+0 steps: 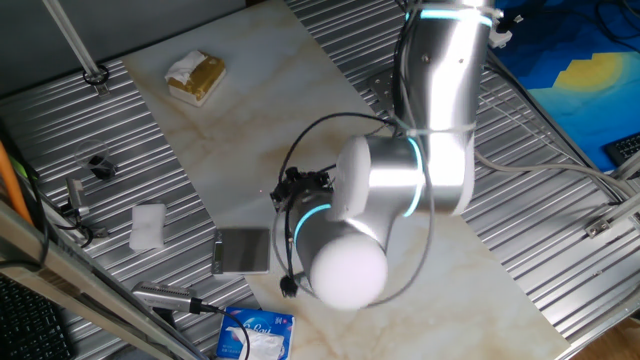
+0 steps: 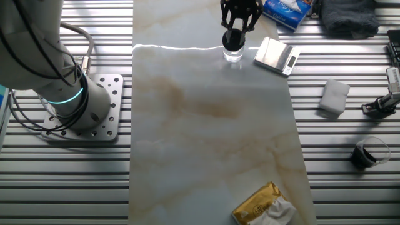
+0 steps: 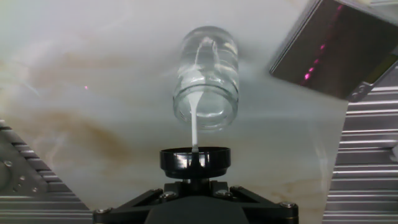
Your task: Screw the lid onto the jar
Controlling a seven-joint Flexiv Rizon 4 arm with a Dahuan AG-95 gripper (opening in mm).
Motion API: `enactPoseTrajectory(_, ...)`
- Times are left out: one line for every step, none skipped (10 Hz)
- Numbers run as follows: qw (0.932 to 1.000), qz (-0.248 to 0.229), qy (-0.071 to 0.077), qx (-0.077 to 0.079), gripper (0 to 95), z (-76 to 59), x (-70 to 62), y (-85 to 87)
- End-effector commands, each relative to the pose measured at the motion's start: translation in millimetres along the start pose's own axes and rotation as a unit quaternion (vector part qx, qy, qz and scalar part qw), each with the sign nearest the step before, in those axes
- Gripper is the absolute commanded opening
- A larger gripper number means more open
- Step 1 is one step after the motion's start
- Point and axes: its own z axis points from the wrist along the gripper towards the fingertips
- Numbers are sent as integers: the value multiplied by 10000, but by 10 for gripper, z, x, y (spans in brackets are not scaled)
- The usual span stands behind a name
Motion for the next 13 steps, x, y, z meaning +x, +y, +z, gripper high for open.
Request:
enactPoseTrajectory(9999, -44, 97, 48, 0, -7, -22, 1)
enactPoseTrajectory(9998, -64, 157, 77, 0, -9, -31, 0)
enactPoseTrajectory(9996, -108, 257, 103, 0, -16, -56, -5)
enactPoseTrajectory(9993, -141, 332, 121, 0, -20, -69, -7)
enactPoseTrajectory(9991, -155, 363, 122, 0, -25, -83, -9)
enactPoseTrajectory(9988, -186, 436, 118, 0, -35, -107, -11)
enactPoseTrajectory(9984, -209, 512, 121, 0, -41, -122, -11)
enactPoseTrajectory(9981, -230, 553, 125, 0, -47, -137, -12)
enactPoseTrajectory(9980, -233, 566, 124, 0, -50, -146, -13)
enactPoseTrajectory(9979, -240, 581, 124, 0, -55, -157, -14)
enactPoseTrajectory(9977, -252, 610, 148, 0, -64, -166, -10)
enactPoseTrajectory(9975, -269, 631, 167, 0, -65, -166, -9)
enactPoseTrajectory(9969, -306, 695, 180, 0, -66, -170, -9)
